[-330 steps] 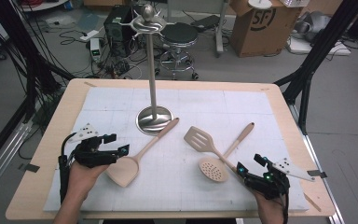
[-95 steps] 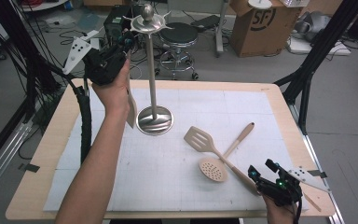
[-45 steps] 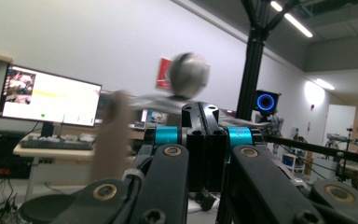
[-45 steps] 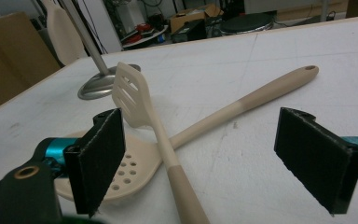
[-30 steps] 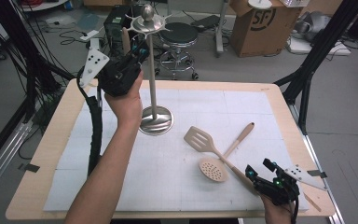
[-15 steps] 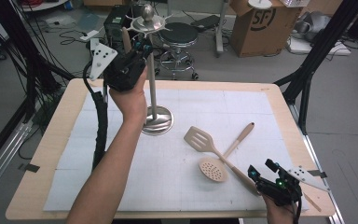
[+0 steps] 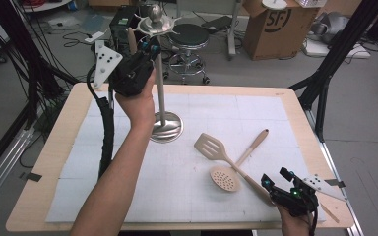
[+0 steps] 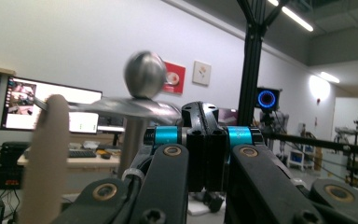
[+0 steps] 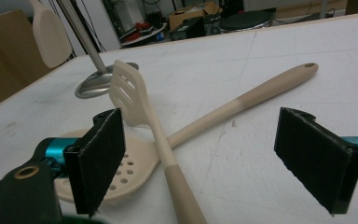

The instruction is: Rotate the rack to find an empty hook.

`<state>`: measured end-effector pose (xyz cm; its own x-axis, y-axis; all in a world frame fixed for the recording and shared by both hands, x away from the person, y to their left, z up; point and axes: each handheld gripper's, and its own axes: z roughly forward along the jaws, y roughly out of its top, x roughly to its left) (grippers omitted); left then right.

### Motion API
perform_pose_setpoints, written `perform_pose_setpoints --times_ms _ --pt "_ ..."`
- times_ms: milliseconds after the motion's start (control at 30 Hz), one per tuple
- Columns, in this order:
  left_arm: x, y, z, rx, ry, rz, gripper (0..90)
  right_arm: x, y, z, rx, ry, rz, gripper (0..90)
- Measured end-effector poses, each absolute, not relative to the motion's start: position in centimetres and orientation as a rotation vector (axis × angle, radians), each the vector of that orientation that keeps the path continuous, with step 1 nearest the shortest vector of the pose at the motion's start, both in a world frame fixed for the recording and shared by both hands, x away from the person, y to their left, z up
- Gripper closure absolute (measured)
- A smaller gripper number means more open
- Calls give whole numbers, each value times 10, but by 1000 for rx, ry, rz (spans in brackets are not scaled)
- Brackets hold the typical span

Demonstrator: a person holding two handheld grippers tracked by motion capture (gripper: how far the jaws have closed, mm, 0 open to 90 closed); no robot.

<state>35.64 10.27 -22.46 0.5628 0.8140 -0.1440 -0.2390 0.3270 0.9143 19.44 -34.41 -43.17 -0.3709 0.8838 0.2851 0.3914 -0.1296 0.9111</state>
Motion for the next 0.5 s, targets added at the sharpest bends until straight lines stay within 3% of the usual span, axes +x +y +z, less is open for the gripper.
perform_pose_setpoints --times_ms 500 --pt "376 131 -226 990 756 773 898 192 -348 -433 1422 1704 1510 154"
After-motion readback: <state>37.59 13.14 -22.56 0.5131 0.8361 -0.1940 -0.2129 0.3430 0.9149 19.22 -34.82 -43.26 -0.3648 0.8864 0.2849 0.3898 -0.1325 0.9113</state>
